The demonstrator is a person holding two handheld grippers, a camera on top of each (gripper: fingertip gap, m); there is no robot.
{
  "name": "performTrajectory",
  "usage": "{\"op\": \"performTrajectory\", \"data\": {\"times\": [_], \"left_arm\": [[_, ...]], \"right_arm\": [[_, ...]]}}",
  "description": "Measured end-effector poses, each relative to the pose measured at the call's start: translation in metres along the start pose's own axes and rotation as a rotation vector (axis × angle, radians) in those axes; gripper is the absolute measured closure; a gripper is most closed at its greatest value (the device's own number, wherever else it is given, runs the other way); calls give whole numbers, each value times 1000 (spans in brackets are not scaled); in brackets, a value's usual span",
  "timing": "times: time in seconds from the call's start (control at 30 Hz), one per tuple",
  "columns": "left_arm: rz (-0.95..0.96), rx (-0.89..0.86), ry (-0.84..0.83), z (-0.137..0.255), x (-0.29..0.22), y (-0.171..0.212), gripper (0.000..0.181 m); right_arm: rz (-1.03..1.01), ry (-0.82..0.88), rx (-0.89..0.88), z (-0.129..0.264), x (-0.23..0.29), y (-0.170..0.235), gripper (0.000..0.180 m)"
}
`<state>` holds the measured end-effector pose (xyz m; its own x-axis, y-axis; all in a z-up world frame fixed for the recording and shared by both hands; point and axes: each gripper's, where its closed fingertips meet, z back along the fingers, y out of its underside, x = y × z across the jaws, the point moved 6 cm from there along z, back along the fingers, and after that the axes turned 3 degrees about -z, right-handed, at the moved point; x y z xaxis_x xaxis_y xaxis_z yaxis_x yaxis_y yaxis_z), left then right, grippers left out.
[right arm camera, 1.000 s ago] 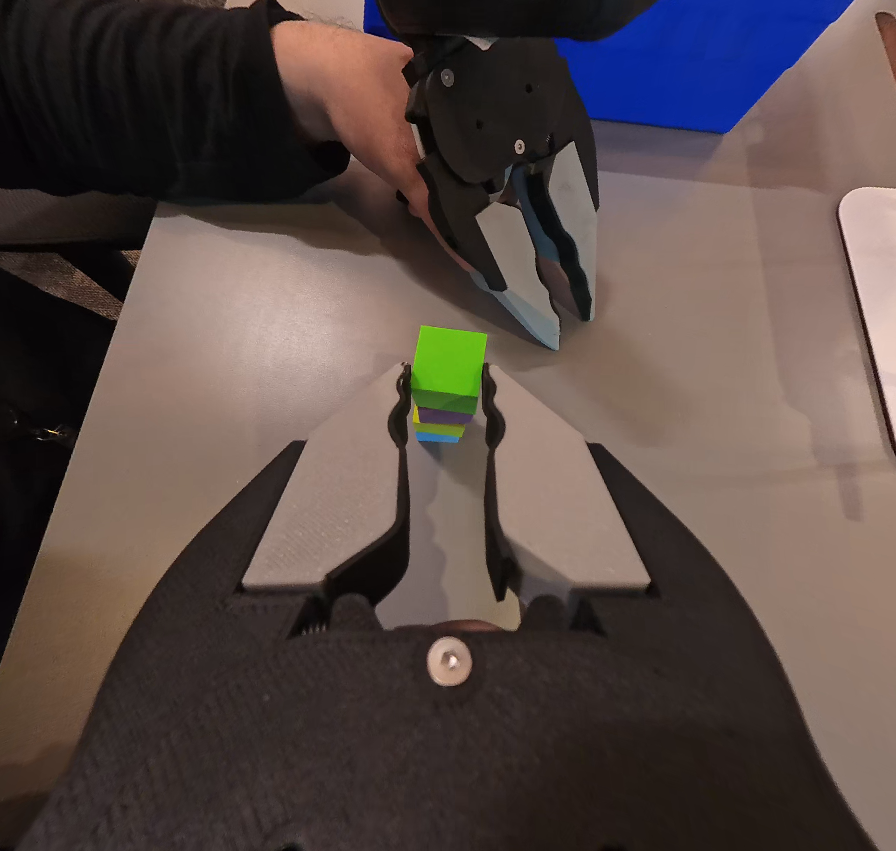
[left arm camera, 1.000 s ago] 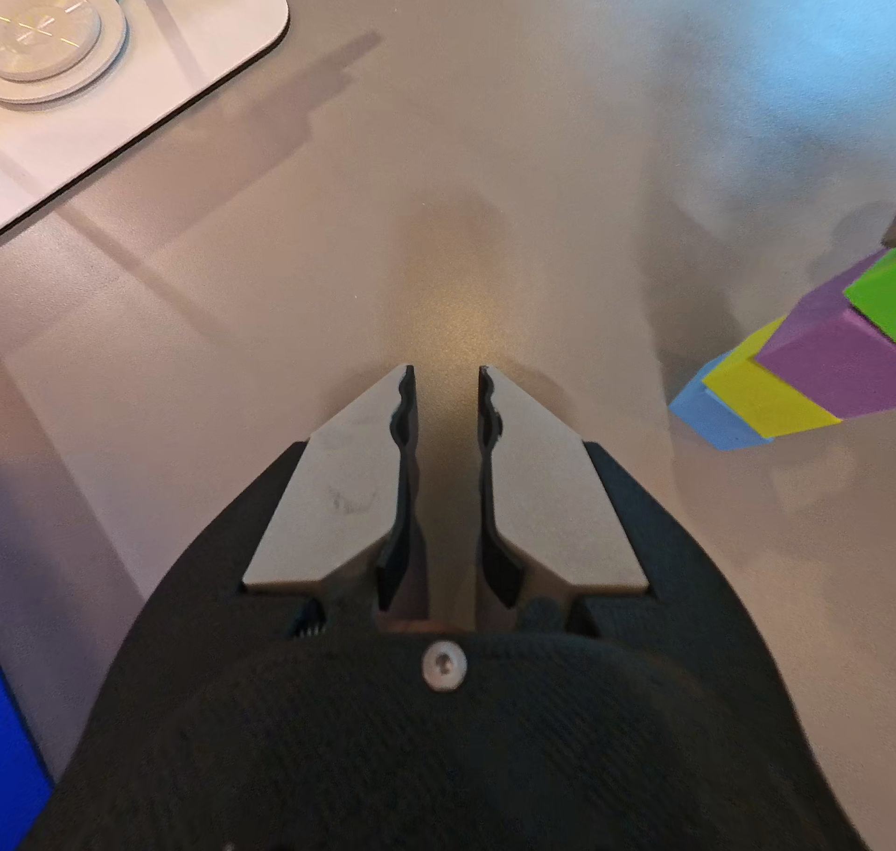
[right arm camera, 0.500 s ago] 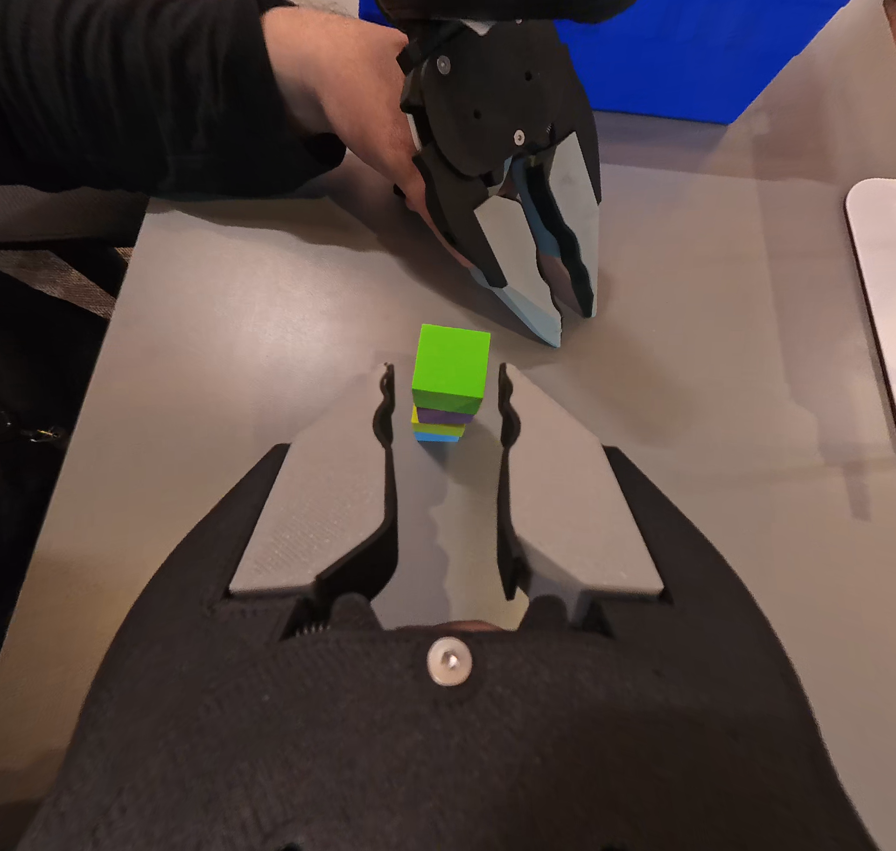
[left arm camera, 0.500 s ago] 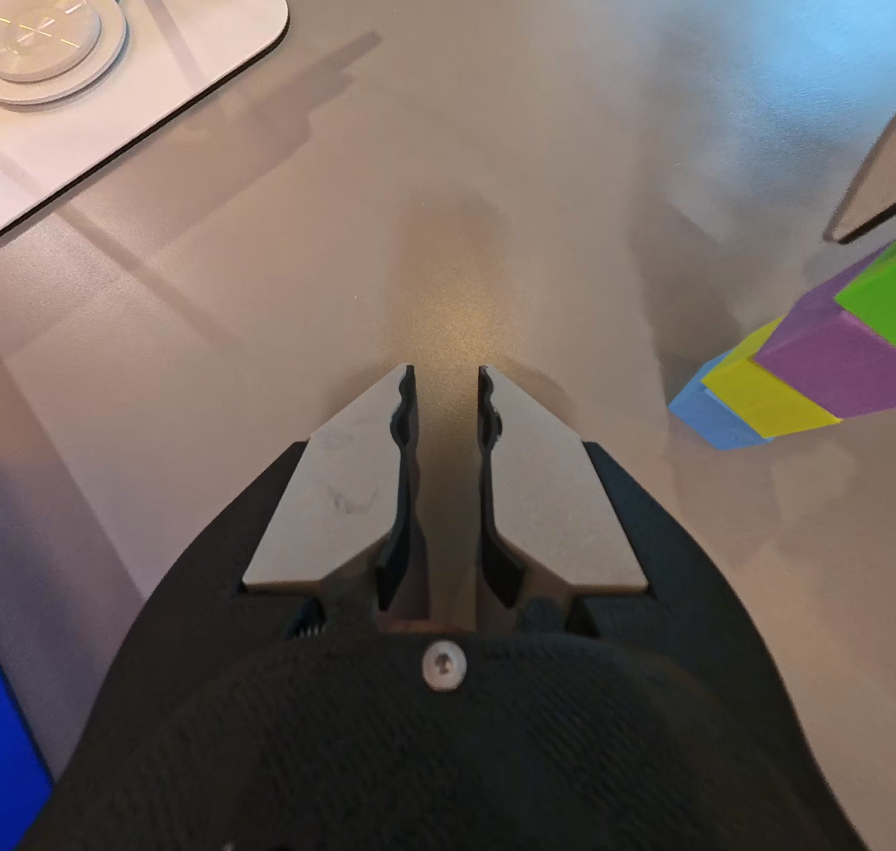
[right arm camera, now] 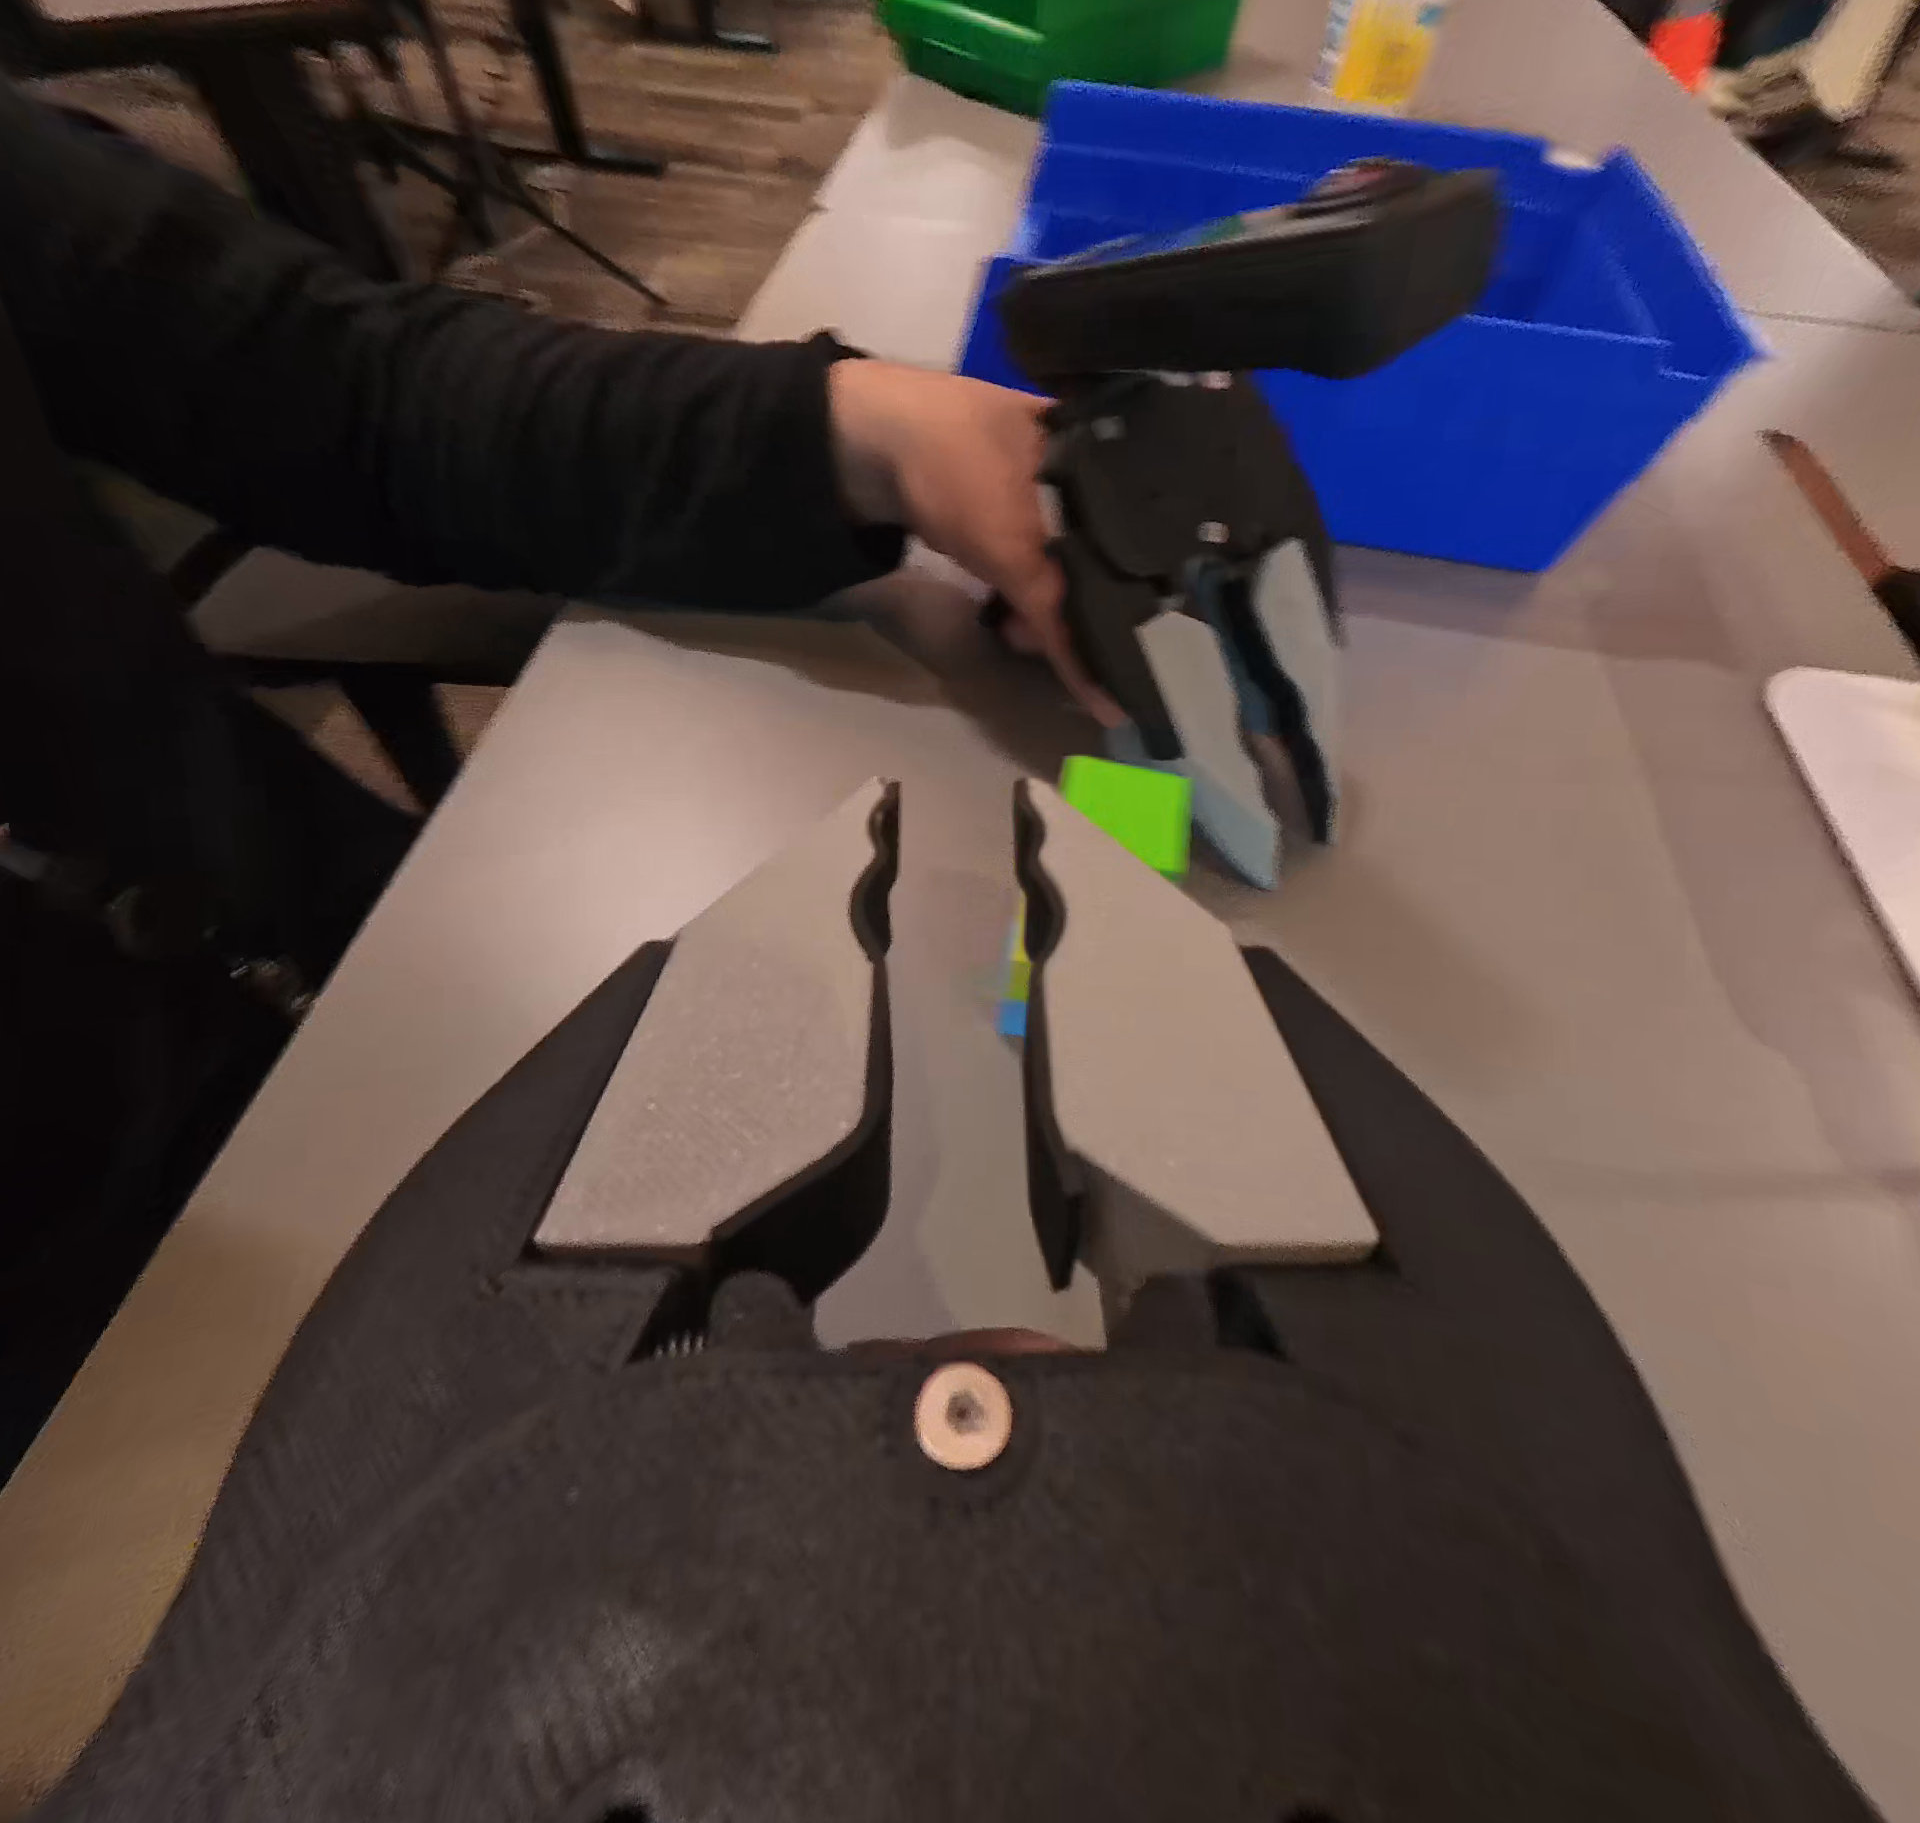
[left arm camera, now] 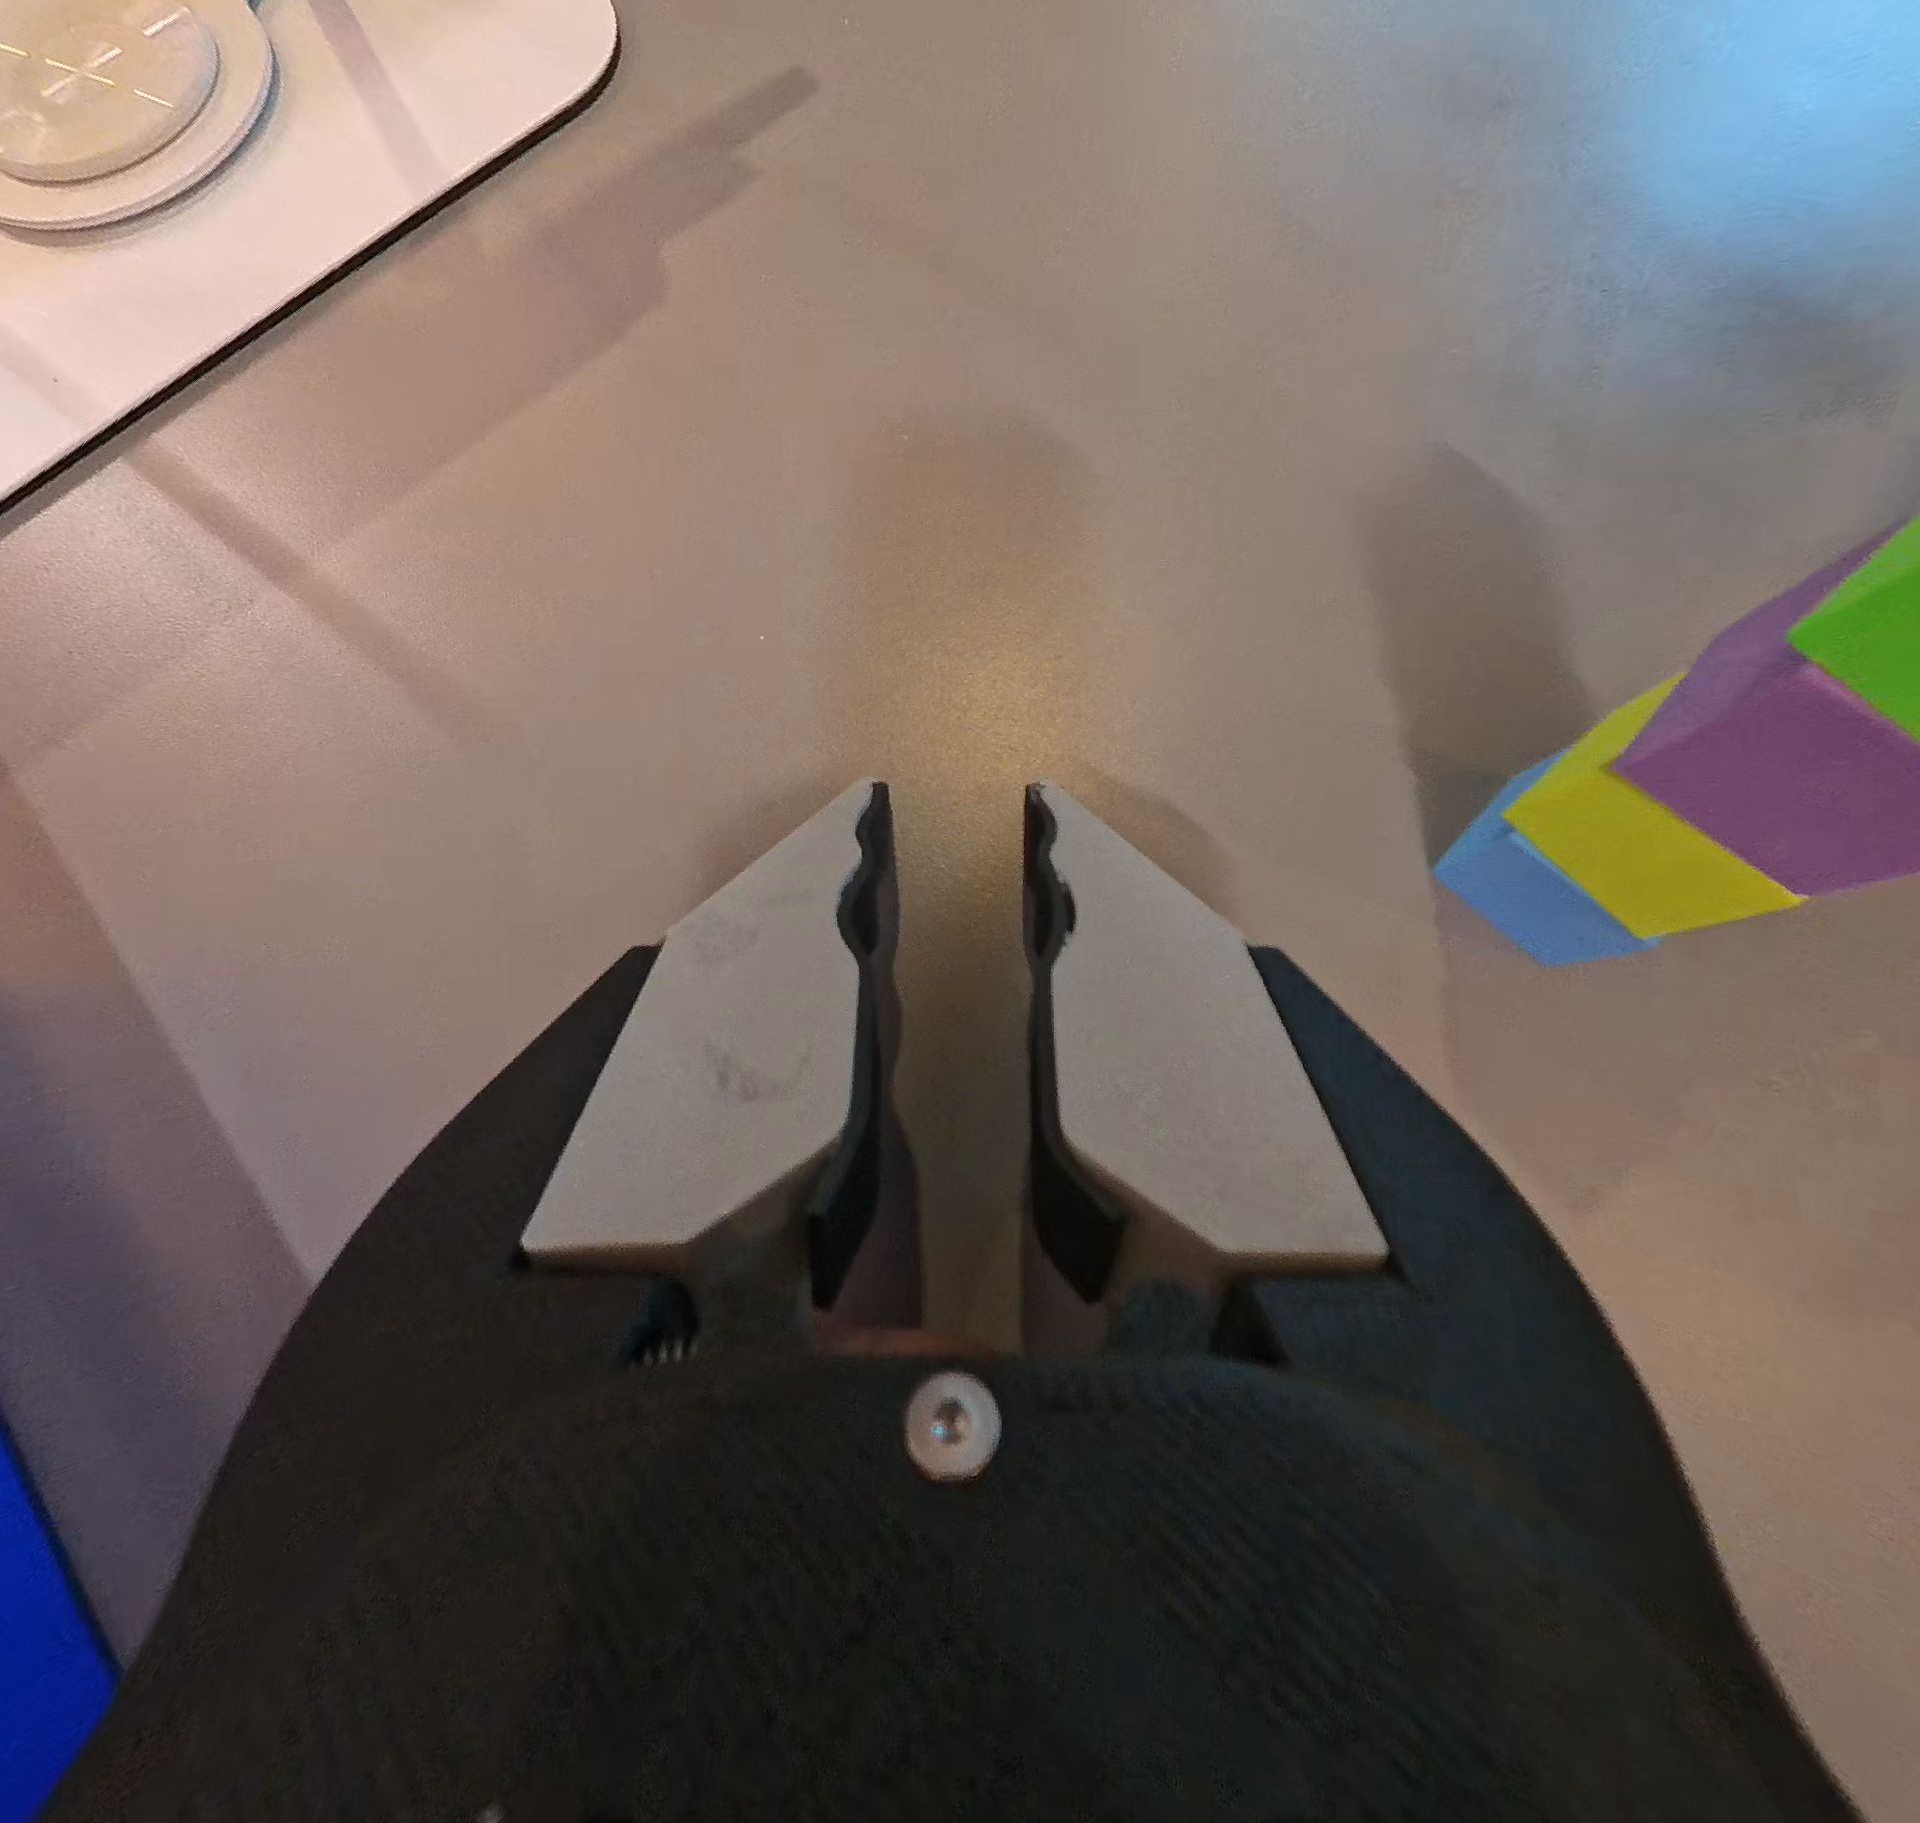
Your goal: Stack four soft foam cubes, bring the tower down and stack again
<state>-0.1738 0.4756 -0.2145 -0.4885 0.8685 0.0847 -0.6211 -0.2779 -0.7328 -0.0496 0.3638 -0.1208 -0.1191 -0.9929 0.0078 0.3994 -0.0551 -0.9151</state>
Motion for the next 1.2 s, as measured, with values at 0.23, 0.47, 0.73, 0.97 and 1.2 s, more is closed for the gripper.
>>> {"op": "performTrajectory", "data": {"times": [0.23,0.47,0.73,0.97,1.2], "left_arm": [[3,0,0,0,0,0,157],[2,0,-1,0,0,0,158],[0,0,-1,0,0,0,158],[2,0,0,0,0,0,158],[6,0,-1,0,0,0,157]], "right_arm": [[30,-52,129,-24,26,32,180],[74,-16,310,-50,29,53,180],[134,491,211,-38,-20,27,180],[109,613,7,-4,-26,1,178],[20,612,50,1,-37,18,175]]}}
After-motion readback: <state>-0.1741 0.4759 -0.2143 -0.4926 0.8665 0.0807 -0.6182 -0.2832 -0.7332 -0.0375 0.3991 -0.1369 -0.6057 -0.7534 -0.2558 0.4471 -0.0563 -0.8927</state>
